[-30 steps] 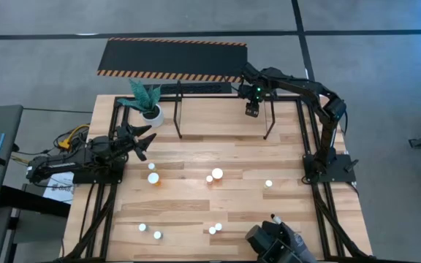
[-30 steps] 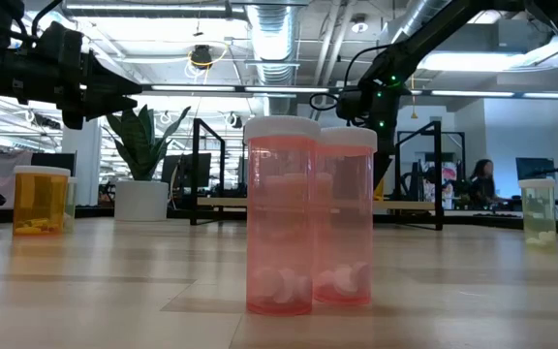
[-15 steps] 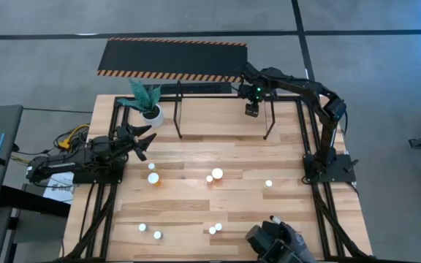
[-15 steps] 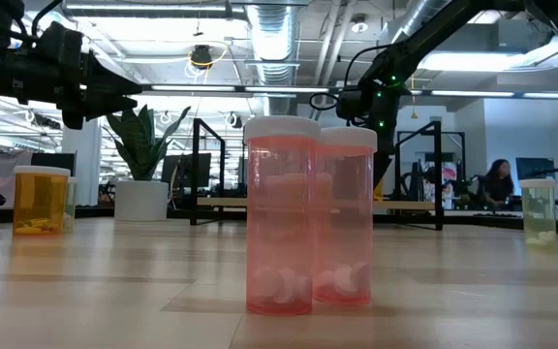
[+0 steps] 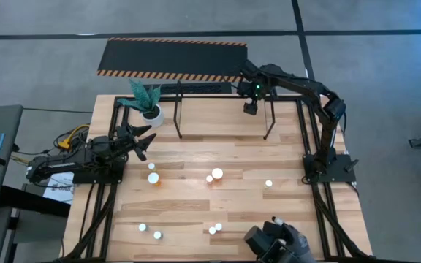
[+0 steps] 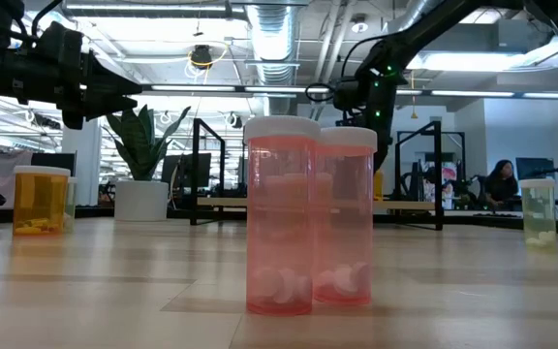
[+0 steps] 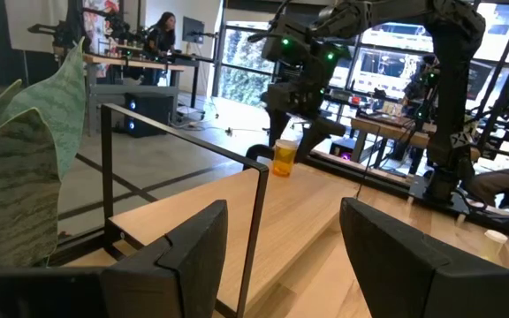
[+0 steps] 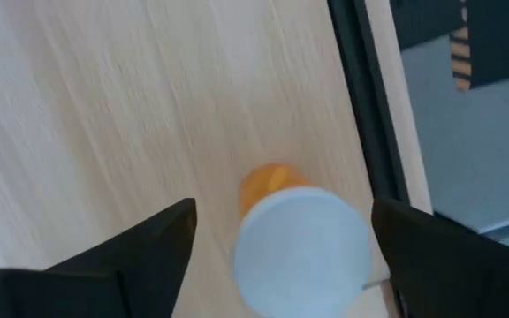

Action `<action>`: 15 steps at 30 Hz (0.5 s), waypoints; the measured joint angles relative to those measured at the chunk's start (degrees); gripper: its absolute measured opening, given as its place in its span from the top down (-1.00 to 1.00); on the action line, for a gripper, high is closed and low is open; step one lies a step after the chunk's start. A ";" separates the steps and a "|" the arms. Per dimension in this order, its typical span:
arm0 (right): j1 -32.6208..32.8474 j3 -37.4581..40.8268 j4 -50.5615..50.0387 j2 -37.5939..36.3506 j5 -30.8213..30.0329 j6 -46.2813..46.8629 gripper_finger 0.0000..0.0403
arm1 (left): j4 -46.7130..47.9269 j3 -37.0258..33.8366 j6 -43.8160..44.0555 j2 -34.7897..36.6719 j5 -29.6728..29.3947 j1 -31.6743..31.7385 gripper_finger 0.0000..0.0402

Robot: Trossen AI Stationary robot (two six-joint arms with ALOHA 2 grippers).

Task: Pick and place medicine bottles onto shelf by color
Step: Put the yellow pill bottle on the shelf

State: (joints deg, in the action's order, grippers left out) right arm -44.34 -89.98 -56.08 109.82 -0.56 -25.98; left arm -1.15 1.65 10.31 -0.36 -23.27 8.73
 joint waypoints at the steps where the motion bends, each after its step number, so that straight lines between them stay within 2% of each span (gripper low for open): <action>1: 0.12 -0.26 -0.72 0.00 -0.60 0.82 -0.86 | 0.00 0.00 0.02 0.00 -0.02 0.00 -0.04; 6: 0.11 -1.88 -3.50 0.00 -1.46 3.70 -0.97 | 0.00 -0.01 0.00 0.00 0.00 -0.01 -0.04; 15: 1.16 -5.21 -7.70 0.00 -2.54 7.13 -0.96 | 0.00 0.00 0.00 0.00 0.00 -0.01 -0.04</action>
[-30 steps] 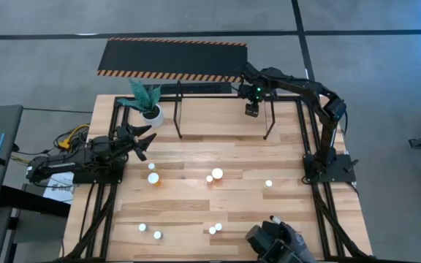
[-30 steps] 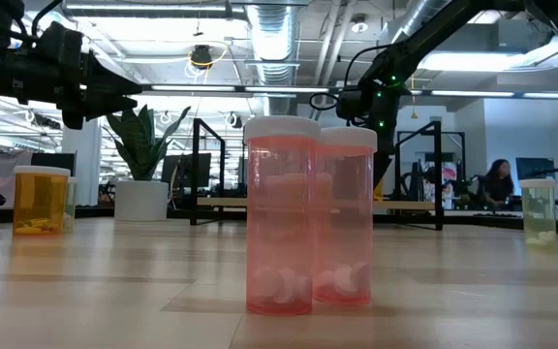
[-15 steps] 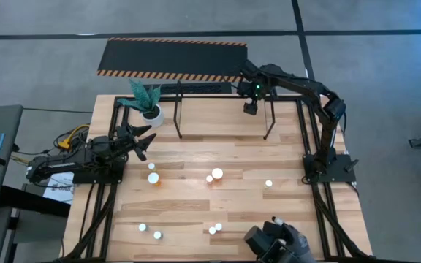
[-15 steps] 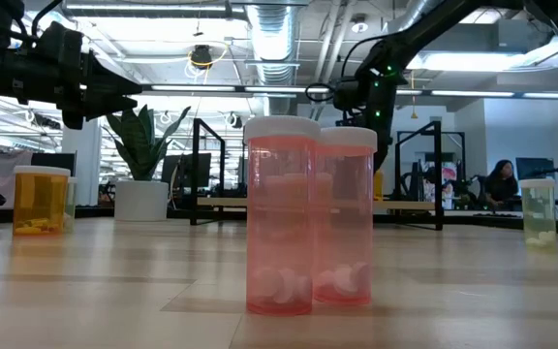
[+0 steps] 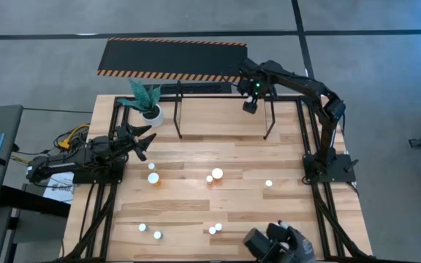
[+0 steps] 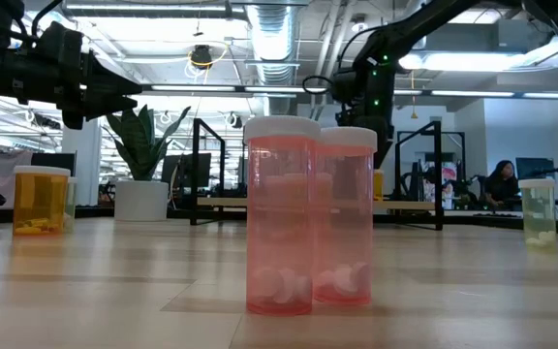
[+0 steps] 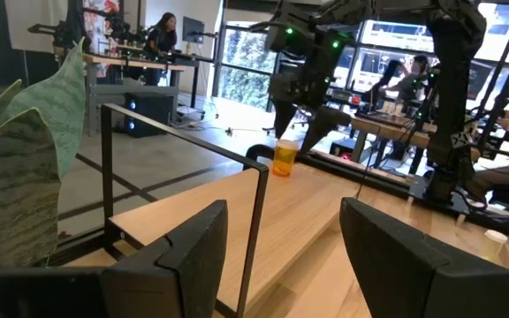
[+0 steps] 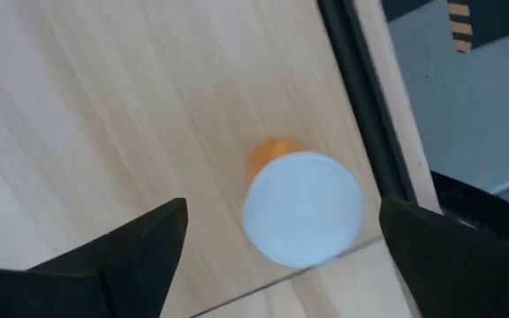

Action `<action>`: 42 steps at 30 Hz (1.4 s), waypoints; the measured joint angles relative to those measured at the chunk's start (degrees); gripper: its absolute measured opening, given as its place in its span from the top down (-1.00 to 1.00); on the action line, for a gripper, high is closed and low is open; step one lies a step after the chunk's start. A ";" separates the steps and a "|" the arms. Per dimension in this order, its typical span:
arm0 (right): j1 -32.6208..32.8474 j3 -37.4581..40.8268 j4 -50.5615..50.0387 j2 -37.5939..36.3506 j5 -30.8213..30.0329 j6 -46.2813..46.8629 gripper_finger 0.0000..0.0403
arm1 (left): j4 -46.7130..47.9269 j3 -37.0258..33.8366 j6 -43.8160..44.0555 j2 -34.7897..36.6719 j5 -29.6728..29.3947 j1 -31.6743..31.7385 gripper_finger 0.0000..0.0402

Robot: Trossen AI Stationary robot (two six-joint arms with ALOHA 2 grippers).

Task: Pick and place medicine bottles onto shelf by color
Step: Put the yellow pill bottle on the shelf

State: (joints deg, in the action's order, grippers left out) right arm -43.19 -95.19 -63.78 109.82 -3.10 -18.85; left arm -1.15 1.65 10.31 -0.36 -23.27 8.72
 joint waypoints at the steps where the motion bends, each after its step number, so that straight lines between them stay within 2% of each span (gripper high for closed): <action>1: 0.23 -0.67 -0.94 0.00 -0.47 0.87 -0.97 | 0.00 0.00 0.00 0.00 0.00 -0.01 -0.04; 8: 2.64 -5.18 -8.07 -0.79 -3.53 4.90 -0.98 | 0.00 0.00 0.00 0.00 0.00 -0.01 -0.04; 18: 9.16 -5.64 -12.07 -8.91 -3.56 11.25 -0.99 | 0.00 0.00 0.00 0.00 0.00 0.01 -0.04; 25: 17.39 -5.30 -19.45 -11.91 -3.53 24.29 -0.99 | 0.00 0.00 0.00 0.00 0.00 -0.01 -0.04; 30: 24.03 -2.94 -22.21 -12.35 -2.14 35.17 -0.96 | 0.00 -0.02 0.00 0.00 0.00 0.00 -0.04; 35: 29.27 1.72 -22.71 -12.51 2.58 46.03 -0.87 | 0.00 -0.02 0.00 -0.02 0.00 0.01 -0.04; 42: 36.29 15.32 -12.79 -19.11 7.92 61.90 -0.65 | 0.00 -0.01 0.00 -0.01 0.00 0.00 -0.04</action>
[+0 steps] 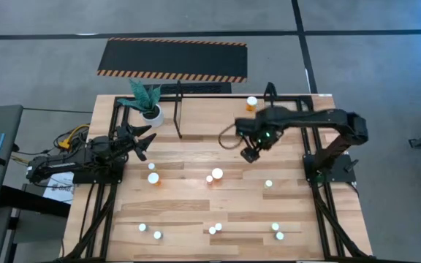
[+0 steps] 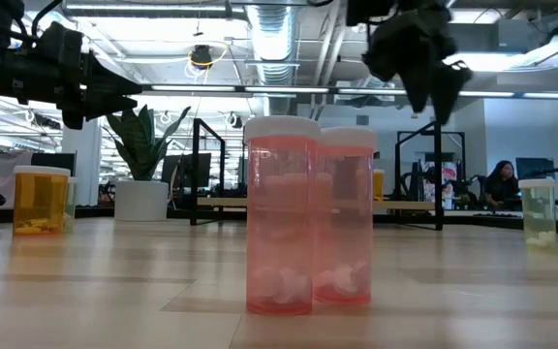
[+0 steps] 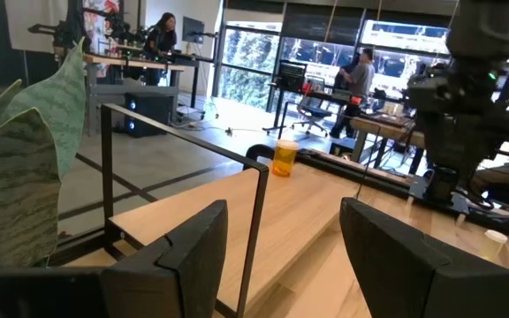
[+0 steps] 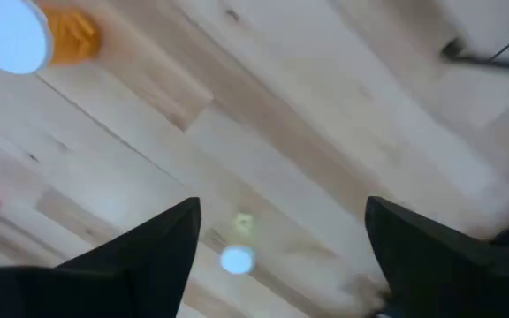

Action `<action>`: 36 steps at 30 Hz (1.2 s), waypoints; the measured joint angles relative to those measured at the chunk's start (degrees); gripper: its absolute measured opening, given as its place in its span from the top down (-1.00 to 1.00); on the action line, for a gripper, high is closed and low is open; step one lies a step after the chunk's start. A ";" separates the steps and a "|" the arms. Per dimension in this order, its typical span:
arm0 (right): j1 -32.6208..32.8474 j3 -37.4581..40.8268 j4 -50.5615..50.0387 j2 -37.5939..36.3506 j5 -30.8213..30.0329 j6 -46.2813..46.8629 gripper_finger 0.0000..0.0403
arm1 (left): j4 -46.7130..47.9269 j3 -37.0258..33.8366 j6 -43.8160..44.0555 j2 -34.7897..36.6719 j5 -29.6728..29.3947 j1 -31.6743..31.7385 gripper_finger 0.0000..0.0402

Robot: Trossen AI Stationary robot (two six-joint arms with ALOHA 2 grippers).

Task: Pick and place medicine bottles onto shelf by color
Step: Put the yellow pill bottle on the shelf

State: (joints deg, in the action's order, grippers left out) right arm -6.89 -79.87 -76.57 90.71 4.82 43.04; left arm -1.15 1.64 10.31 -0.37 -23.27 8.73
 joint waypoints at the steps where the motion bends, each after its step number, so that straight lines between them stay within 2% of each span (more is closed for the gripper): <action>1: 1.32 2.52 2.18 -1.73 0.11 3.00 -0.62 | 0.00 0.00 0.00 0.00 0.00 -0.02 -0.04; 4: 5.81 9.47 8.09 -6.89 -0.85 14.00 -0.53 | 0.00 0.00 0.00 0.01 0.00 0.01 -0.04; 7: 10.82 14.29 9.59 -9.84 -4.04 26.59 -0.50 | 0.00 0.00 0.01 0.01 0.00 0.01 -0.04; 10: 15.72 16.93 9.13 -10.11 -4.61 36.62 -0.51 | 0.00 0.01 0.00 0.00 0.00 -0.01 -0.04; 13: 20.03 18.18 10.03 -9.82 -4.74 42.50 -0.53 | 0.00 0.01 0.00 -0.01 0.00 -0.02 -0.04; 19: 25.08 18.49 11.48 -8.42 -9.46 51.24 -0.61 | 0.00 0.00 0.02 0.00 0.00 0.01 -0.04; 25: 26.53 18.64 10.81 -4.97 -10.45 55.69 -0.94 | 0.00 0.01 0.00 0.00 0.00 -0.01 -0.04; 31: 26.41 18.58 11.73 -2.58 -10.58 56.01 -0.90 | 0.00 0.00 0.01 -0.01 0.02 -0.01 -0.04; 36: 26.85 19.91 13.57 -2.30 -10.75 56.82 -0.97 | 0.00 -0.01 0.00 -0.01 0.00 -0.02 -0.04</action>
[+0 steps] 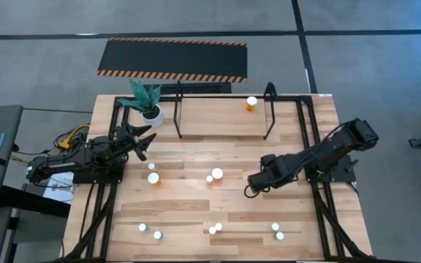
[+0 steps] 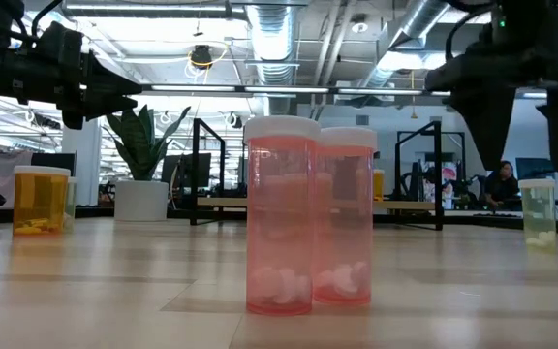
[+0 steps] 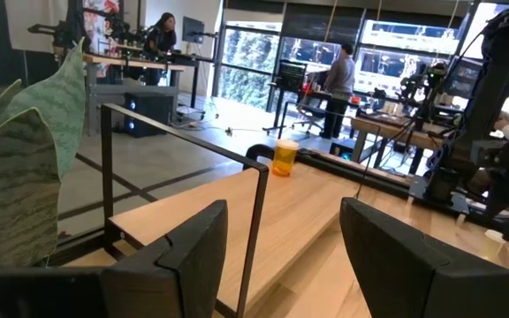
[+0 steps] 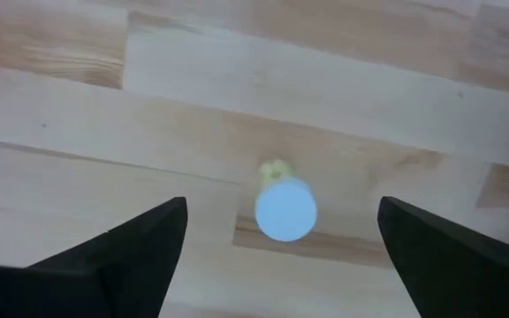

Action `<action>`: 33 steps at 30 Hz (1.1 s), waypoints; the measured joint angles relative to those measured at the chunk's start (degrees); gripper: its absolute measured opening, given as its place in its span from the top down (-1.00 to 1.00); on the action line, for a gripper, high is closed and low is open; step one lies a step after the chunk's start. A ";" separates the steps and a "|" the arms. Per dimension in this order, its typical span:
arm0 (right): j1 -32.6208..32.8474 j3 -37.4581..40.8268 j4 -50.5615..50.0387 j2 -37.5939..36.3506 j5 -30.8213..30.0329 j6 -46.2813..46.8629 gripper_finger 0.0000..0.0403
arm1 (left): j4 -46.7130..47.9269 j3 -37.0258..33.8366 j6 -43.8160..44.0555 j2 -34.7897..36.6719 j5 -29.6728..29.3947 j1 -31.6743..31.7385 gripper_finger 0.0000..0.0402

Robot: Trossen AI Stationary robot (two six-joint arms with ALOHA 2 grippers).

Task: Pick and place medicine bottles onto shelf by color
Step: Put the yellow pill bottle on the shelf

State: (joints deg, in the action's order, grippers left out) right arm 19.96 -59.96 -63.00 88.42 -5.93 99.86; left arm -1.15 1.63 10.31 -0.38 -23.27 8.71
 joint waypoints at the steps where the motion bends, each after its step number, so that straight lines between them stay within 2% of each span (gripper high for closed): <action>1: 0.35 1.10 1.04 -0.36 -0.20 0.61 -0.98 | 0.00 0.02 0.00 0.00 0.00 0.00 -0.04; 7: 1.46 8.78 9.83 -4.46 -0.79 3.27 -0.98 | 0.00 0.02 0.00 0.00 0.00 0.00 -0.04; 16: 1.45 11.81 12.72 -5.91 -0.68 2.31 -0.96 | 0.00 0.02 0.00 0.00 0.00 0.00 -0.04; 33: 1.45 12.09 15.58 -5.66 -0.64 2.14 -0.43 | 0.00 0.01 0.00 0.01 0.00 0.02 -0.04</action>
State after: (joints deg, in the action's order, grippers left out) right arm 21.41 -47.87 -47.42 82.76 -6.57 102.00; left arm -1.15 1.64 10.31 -0.37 -23.27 8.73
